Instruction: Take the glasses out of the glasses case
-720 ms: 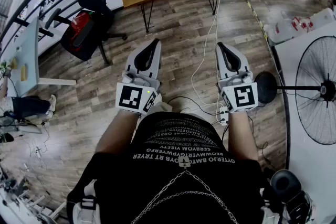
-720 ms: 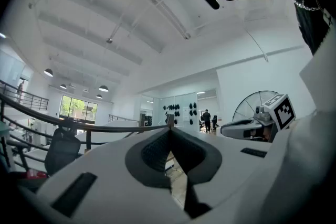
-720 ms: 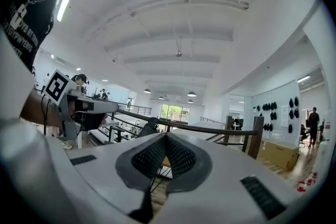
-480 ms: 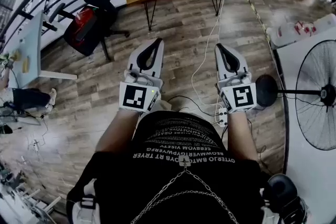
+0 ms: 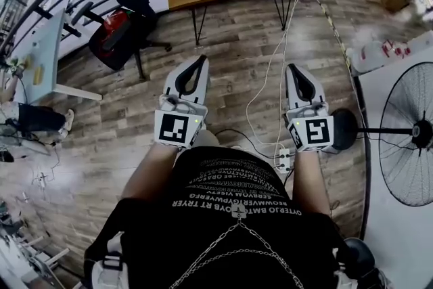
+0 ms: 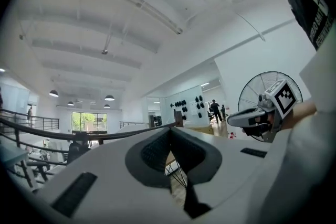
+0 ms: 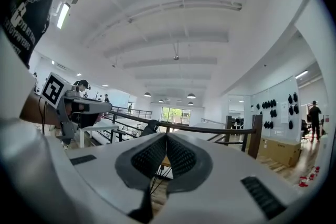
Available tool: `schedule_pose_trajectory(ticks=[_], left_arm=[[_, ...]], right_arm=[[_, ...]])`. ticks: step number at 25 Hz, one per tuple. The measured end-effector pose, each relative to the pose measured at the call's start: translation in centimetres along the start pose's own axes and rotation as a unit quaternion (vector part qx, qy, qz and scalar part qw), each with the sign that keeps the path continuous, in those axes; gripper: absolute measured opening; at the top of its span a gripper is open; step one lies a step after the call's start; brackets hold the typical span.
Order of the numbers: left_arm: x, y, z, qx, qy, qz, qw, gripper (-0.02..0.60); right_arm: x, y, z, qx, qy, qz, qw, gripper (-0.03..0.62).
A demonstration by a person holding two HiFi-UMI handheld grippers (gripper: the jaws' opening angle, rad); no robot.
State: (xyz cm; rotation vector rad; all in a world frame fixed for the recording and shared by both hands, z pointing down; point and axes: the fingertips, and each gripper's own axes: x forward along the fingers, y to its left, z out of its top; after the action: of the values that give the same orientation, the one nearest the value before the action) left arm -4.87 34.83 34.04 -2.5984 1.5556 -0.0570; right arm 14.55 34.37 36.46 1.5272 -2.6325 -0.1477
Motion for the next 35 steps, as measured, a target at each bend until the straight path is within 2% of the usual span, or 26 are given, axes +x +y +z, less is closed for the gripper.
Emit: schedule_pose_trajectory(ticks=[7, 14, 17, 25, 35], left_arm=[[-0.3, 2.1, -0.4, -0.03, -0.015, 0.016, 0.9993, 0.028], [2.7, 4.1, -0.9, -0.015, -0.031, -0.018, 0.9993, 0.029], [5.4, 6.1, -1.4, -0.001, -0.021, -0.021, 0.9996, 0.029], [10.6, 11.3, -2.7, 0.01, 0.002, -0.031, 0.9995, 0.029], [14.7, 17.1, -5.3, -0.003, 0.039, -0.047, 0.9981, 0.029]], right_arm=[[1.7, -0.1, -0.3, 0.006, -0.001, 0.002, 1.0, 0.017], [5.4, 0.4, -0.7, 0.004, 0.001, 0.005, 1.0, 0.029], [8.1, 0.2, -0.8, 0.006, 0.008, 0.005, 1.0, 0.066], [14.6, -0.3, -1.4, 0.019, 0.024, 0.003, 1.0, 0.092], [21.4, -0.8, -1.2, 0.024, 0.04, -0.007, 0.999, 0.103]])
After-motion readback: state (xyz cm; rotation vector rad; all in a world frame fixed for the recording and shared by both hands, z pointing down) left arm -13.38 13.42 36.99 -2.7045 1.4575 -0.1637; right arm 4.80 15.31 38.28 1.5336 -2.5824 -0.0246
